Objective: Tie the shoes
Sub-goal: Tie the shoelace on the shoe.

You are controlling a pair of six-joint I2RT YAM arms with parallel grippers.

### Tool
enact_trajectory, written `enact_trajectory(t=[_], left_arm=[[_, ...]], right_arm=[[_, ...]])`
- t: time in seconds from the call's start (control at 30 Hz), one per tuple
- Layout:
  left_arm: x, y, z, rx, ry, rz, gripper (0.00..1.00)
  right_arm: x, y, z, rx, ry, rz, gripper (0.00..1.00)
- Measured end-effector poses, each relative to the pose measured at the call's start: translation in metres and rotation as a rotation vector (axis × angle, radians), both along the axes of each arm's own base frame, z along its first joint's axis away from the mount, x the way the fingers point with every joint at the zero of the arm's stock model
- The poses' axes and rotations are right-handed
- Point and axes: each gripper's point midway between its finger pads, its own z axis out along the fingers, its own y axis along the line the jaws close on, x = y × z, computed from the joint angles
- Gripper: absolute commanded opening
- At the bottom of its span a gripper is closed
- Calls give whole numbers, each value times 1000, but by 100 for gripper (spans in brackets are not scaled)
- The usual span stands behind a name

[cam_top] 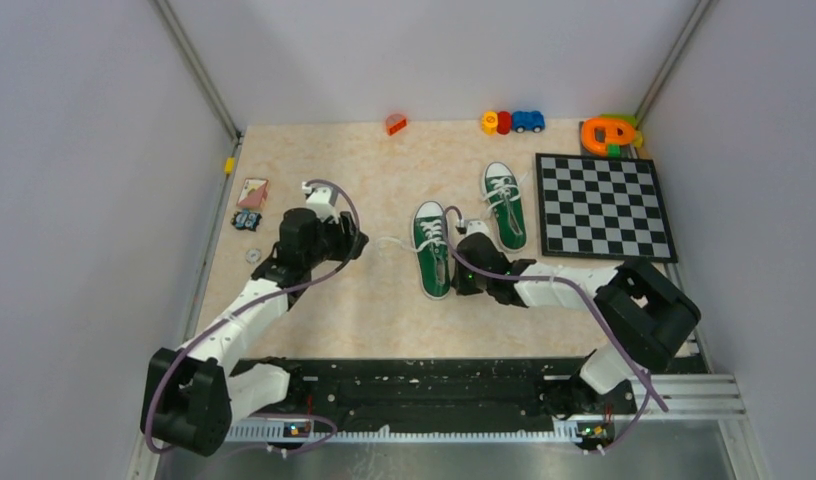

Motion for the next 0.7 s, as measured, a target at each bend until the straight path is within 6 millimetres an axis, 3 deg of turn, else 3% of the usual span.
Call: enact_trajectory(t=[0.13, 0.27, 0.37, 0.57, 0.6, 0.63, 0.7], left_arm=[[4, -2, -13, 30, 24, -26, 55], [17, -5, -27, 102, 64, -72, 60], [25, -9, -24, 159, 31, -145, 60], [40, -31, -14, 301, -22, -413, 61], [44, -34, -16, 334, -21, -454, 68], [49, -36, -18, 362, -22, -486, 85], [57, -39, -24, 414, -14, -549, 90]], right_arm=[[1, 18, 8, 42, -19, 32, 0], [0, 19, 11, 49, -20, 43, 0], [1, 16, 21, 41, -37, 46, 0], [13, -8, 64, 73, -109, 16, 0], [15, -13, 71, 82, -121, 6, 0], [18, -18, 79, 95, -135, -5, 0], [21, -28, 96, 117, -167, -19, 0]])
